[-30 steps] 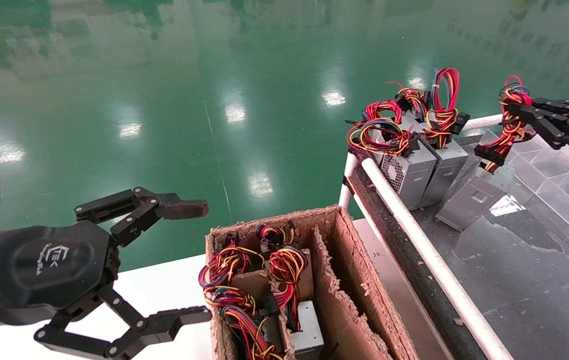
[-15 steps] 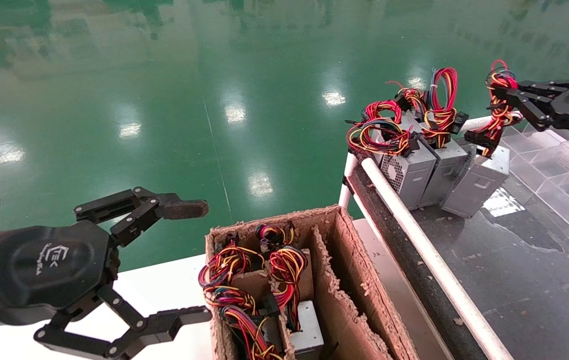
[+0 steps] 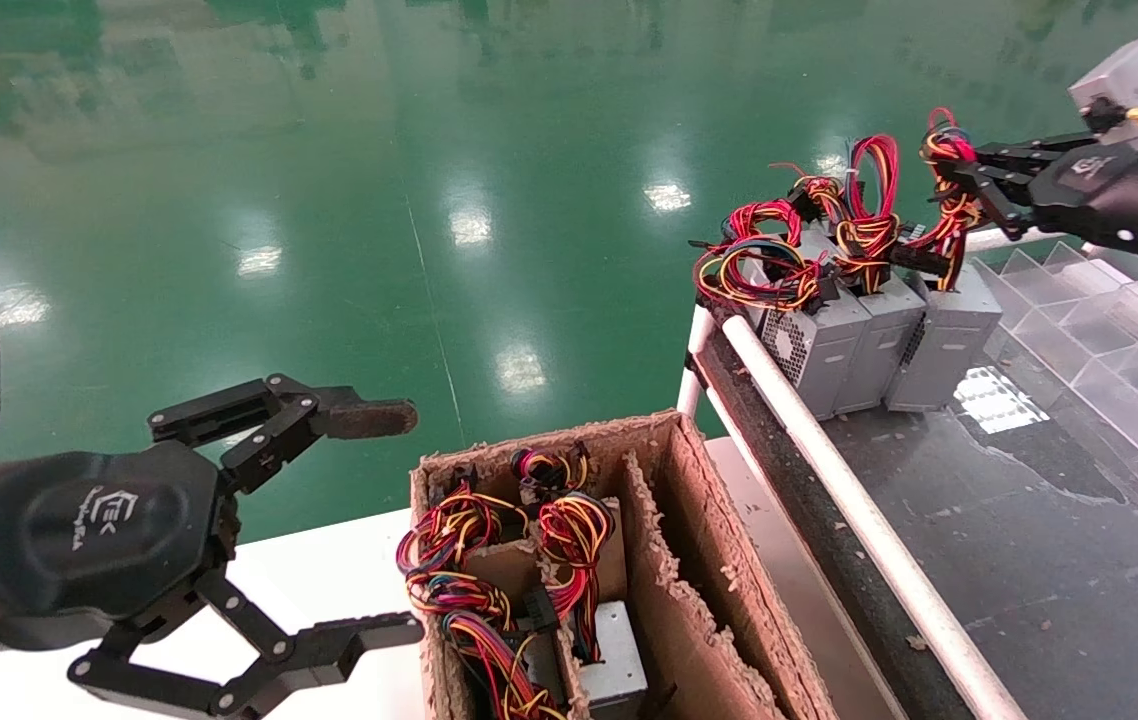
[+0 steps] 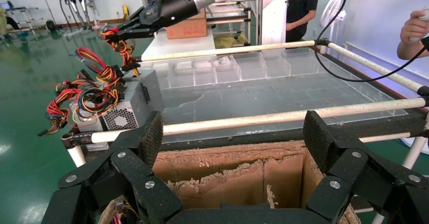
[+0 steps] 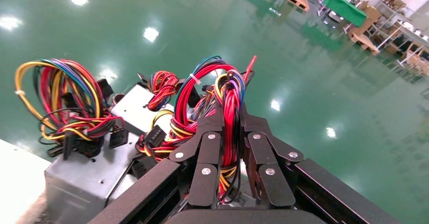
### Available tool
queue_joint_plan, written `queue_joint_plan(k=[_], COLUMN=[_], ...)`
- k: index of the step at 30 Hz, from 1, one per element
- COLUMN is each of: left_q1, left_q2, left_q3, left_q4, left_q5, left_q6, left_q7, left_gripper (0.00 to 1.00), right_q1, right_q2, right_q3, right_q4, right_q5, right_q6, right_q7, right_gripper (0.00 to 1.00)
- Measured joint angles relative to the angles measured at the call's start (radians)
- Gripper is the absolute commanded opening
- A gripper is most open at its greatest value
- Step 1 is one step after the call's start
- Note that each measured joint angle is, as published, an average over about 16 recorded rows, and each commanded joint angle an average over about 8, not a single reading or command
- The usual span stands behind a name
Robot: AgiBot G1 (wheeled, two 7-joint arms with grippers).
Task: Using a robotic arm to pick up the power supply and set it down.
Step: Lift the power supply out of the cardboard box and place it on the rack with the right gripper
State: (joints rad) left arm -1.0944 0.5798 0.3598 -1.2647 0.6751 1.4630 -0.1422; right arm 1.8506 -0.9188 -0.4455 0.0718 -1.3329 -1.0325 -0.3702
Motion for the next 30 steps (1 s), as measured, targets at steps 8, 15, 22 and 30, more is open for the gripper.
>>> queue_joint_plan(k=[8, 15, 22, 30], left_q1=[0.0, 0.0, 0.0, 0.0], left_q2=[0.0, 0.0, 0.0, 0.0], left_q3=[0.0, 0.0, 0.0, 0.0], left_q4=[0.0, 0.0, 0.0, 0.0], left_q5=[0.0, 0.0, 0.0, 0.0], left_q6=[0.0, 0.0, 0.0, 0.0], left_q7=[0.0, 0.0, 0.0, 0.0], left_gripper=[1.0, 1.0, 1.0, 1.0], right_q1=[0.01, 0.01, 0.011, 0.019], right_q2=[-0.04, -0.057, -0.064, -0.062], right_q3=[-0.009, -0.007, -0.005, -0.008], right_q4=[-0.017, -0.034, -0.054, -0.068], right_q5=[-0.014, -0.013, -0.01, -0.014], right_q6=[0.039, 0.061, 0.082, 0.088], right_q7=[-0.062, -0.098, -0.107, -0.098], right_gripper=[0.0, 0.61, 1.0, 1.0])
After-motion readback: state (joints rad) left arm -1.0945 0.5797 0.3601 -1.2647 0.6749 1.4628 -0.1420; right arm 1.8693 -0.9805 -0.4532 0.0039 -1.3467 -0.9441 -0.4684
